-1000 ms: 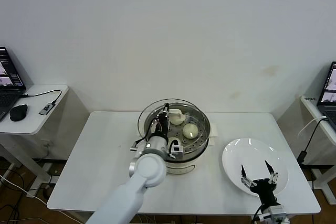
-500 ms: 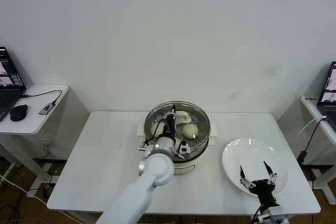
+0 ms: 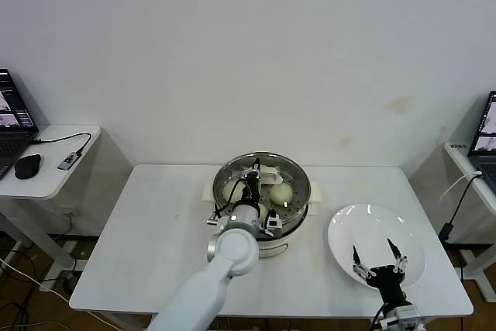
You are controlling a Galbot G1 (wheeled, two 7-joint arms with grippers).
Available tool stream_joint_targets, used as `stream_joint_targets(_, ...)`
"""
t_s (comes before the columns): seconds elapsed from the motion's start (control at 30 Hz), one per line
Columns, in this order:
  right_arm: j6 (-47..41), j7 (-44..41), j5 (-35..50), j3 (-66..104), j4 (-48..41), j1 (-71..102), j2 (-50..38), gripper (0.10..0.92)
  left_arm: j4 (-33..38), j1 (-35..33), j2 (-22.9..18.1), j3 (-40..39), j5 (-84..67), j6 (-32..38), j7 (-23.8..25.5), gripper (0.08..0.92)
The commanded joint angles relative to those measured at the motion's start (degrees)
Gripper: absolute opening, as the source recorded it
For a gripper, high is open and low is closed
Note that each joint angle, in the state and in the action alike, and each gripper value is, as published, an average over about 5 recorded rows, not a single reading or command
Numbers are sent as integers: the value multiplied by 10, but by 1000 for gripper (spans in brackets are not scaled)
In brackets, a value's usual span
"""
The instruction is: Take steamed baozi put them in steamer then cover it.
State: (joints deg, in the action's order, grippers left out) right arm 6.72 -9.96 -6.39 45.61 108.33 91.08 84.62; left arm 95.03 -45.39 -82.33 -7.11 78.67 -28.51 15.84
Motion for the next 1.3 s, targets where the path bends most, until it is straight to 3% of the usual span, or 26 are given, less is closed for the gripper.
stream_joint_targets(0.03, -1, 1, 1, 0, -1, 0, -1, 823, -8, -3, -6, -1, 3, 2, -4, 146)
stream_joint_targets(0.47, -1, 1, 4, -2, 1, 3, -5, 823, -1, -14, -10, 7, -6, 2, -22, 163)
stream_joint_targets(0.63, -1, 1, 4, -4, 1, 3, -5, 823, 42, -35, 2, 6, -13, 0, -21, 289)
stream_joint_targets(0.93, -1, 3, 5, -2, 5, 9, -6, 823, 222, -159, 60, 22, -55, 4, -54, 549)
stream_joint_targets(1.03, 1, 5, 8, -1, 5, 12, -9, 823, 306, -233, 82, 54, -107, 18, -82, 635)
stream_joint_targets(1.13, 6, 5, 10, -2, 5, 15, -11, 823, 374, -327, 111, 111, -214, 48, -142, 722)
stream_joint_targets(1.3, 49, -3, 79, -32, 12, 22, -29, 823, 368, -429, 113, 239, -516, 180, -289, 807)
